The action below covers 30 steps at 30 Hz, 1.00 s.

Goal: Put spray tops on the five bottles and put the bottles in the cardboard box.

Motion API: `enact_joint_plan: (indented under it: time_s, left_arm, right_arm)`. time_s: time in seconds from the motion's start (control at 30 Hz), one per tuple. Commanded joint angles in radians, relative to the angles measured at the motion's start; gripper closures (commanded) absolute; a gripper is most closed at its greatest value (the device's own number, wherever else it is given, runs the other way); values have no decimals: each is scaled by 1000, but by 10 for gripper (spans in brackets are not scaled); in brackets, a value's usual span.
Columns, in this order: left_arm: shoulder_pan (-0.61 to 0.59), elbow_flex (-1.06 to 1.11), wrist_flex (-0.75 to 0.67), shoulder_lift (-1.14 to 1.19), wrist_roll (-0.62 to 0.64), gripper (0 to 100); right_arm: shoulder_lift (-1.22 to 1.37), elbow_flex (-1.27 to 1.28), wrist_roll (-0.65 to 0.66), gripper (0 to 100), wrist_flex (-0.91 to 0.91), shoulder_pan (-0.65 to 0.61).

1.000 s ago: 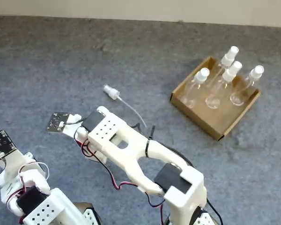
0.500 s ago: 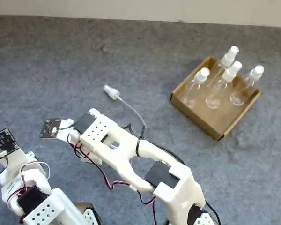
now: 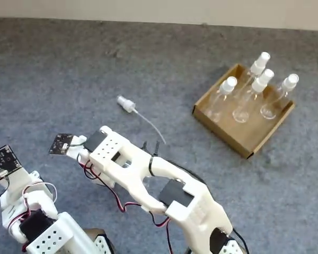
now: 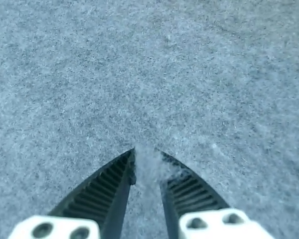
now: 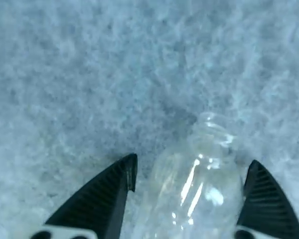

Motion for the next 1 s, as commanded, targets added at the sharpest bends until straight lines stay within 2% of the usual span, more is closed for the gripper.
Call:
enact_joint_plan:
  time_s: [0.0,0.1,0.3,0.47,0.73,0.97]
  left_arm:
    - [16,-25,2,-8,-8,989]
    - [16,-22,-2,-8,-8,989]
    - [19,-22,-3,-8,-8,989]
    - [19,-21,-3,-8,-8,989]
    - [25,-19,-2,-8,-8,989]
    - [197,45,-43,-8,-8,989]
  right_arm:
    - [-4,-58,-25,692,-35,18]
    - [-4,-58,-55,700,-28,44]
    - [-5,-59,-95,872,-27,93]
    - [-73,-81,-95,874,25,128]
    - [-401,-194,-101,874,228,232]
    - [-667,-189,-101,874,314,289]
